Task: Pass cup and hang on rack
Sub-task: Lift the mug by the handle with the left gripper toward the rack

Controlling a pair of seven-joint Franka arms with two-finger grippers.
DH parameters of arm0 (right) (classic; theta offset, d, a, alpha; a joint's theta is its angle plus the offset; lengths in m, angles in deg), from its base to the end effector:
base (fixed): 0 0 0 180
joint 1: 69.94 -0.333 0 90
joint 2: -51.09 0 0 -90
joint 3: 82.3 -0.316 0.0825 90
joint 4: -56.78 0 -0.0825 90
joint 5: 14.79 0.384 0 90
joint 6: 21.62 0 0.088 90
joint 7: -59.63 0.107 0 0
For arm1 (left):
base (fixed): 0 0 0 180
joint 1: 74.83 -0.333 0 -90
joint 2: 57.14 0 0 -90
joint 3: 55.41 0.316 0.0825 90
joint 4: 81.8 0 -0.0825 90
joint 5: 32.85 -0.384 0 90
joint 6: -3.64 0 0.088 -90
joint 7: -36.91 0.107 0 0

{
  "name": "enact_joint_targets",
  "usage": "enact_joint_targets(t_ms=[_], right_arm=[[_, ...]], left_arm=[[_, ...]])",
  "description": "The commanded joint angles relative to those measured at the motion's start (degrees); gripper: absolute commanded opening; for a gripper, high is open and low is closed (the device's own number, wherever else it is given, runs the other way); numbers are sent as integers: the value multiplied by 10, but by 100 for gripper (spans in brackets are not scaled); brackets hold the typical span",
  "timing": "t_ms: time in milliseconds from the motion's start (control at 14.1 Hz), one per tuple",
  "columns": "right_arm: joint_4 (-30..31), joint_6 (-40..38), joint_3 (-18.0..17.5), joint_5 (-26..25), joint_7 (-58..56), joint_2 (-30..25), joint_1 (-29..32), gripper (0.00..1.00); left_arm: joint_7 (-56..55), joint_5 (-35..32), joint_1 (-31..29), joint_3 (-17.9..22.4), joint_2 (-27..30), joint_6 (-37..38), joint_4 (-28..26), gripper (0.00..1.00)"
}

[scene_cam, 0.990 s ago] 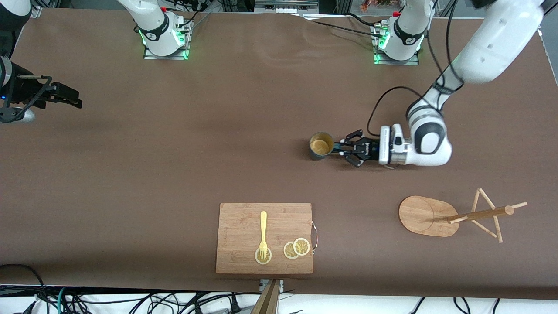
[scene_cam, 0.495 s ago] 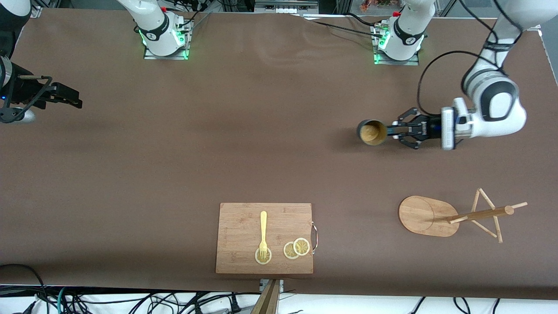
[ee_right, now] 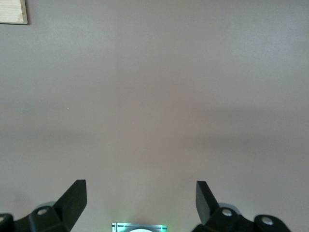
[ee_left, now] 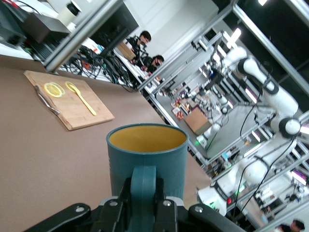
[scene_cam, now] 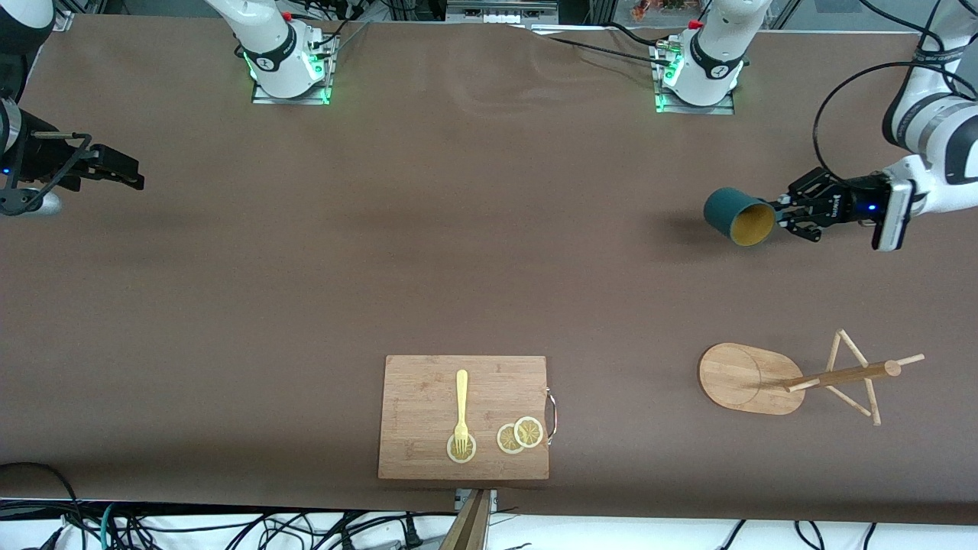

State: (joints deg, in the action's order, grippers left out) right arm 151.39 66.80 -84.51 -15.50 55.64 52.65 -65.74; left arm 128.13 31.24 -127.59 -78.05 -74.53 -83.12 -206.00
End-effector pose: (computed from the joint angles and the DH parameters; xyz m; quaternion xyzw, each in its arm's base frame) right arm 0.5541 -0.0209 0.5695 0.9975 0.0177 -0.0678 0.0021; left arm 0.4749 0.1618 0.2886 0.7245 -0.2006 0.2735 0.6001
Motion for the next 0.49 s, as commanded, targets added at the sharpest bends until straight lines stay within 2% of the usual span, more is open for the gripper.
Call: enact_joint_targets(t_ms=[0, 212, 424], right_arm=[[-9, -11, -5, 10, -8, 1, 7, 100], [-9, -10, -5, 10, -8, 1, 7, 100], [-9, -11, -5, 10, -8, 1, 7, 100]], left_arm=[[-84, -16, -11, -4, -75, 29, 86, 0], [-163, -12, -23, -6, -84, 33, 94, 0], [-209, 29, -22, -6, -103, 33, 100, 0]])
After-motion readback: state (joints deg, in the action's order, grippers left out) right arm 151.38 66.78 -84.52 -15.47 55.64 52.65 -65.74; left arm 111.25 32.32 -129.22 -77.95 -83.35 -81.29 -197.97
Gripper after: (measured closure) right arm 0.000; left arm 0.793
